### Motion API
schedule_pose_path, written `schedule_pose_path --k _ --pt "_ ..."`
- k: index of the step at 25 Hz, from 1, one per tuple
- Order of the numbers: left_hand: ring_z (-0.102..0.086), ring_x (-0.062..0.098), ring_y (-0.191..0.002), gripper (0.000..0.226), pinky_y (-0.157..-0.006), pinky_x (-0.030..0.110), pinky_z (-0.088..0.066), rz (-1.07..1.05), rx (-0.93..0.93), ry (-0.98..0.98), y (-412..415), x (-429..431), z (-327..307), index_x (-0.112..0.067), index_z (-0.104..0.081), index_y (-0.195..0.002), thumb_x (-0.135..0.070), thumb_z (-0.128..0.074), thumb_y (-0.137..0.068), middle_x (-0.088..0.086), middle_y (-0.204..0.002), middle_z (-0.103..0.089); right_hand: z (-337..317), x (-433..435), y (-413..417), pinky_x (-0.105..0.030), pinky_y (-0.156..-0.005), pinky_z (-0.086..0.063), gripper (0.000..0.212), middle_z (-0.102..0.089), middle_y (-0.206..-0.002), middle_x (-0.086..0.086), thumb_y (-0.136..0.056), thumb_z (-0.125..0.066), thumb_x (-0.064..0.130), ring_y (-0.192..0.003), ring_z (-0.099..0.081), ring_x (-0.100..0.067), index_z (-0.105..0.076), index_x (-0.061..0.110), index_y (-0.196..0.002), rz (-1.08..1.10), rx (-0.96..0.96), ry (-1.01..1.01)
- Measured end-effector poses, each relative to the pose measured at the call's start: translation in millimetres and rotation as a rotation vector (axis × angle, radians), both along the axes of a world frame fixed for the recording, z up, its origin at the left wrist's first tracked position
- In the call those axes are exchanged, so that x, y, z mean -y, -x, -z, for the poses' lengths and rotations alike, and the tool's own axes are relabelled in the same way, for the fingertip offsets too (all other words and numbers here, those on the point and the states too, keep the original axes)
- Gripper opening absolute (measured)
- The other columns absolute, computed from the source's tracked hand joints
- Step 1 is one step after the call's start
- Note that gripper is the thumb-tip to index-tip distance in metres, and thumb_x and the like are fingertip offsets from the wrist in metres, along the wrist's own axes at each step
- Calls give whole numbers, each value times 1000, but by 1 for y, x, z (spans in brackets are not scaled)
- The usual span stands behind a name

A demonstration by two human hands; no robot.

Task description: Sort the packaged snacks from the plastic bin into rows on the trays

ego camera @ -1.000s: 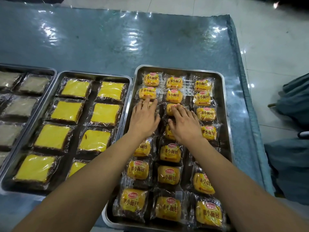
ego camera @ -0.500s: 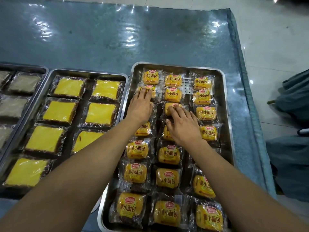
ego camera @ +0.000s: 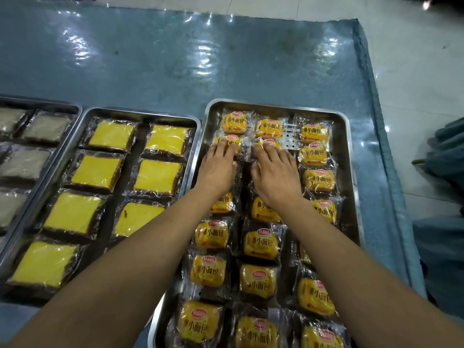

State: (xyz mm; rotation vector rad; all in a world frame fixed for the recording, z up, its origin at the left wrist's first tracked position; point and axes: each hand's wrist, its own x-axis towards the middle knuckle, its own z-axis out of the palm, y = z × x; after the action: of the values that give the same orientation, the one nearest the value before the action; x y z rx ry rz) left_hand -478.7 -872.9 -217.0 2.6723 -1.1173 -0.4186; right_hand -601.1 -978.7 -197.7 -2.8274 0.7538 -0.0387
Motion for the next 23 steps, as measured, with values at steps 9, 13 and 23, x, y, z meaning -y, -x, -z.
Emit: schedule_pose_path --k 9,13,23 --pt "-12 32 -152 60 -122 46 -18 -3 21 12 -8 -1 13 -23 -18 -158 -32 -45 -106 6 -167 -11 13 34 -88 -52 -124 4 59 -27 -164 -4 -105 -22 44 -153 -17 -24 -21 19 -159 -129 -232 34" --pt "-12 31 -152 59 -123 46 -18 1 21 33 -7 -3 12 -21 -20 -158 -30 -45 -105 6 -167 -12 13 32 -98 -53 -124 3 57 -29 -163 -3 -106 -23 42 -153 -18 -23 -23 20 -159 -162 -209 5" --pt "-23 27 -149 47 -121 45 -21 33 15 127 8 -25 -35 -27 -36 -150 -32 -45 -105 3 -162 -28 -31 18 -35 -46 -121 -18 49 -44 -154 -4 -105 -40 34 -142 -38 -27 -38 20 -152 -1 55 -41"
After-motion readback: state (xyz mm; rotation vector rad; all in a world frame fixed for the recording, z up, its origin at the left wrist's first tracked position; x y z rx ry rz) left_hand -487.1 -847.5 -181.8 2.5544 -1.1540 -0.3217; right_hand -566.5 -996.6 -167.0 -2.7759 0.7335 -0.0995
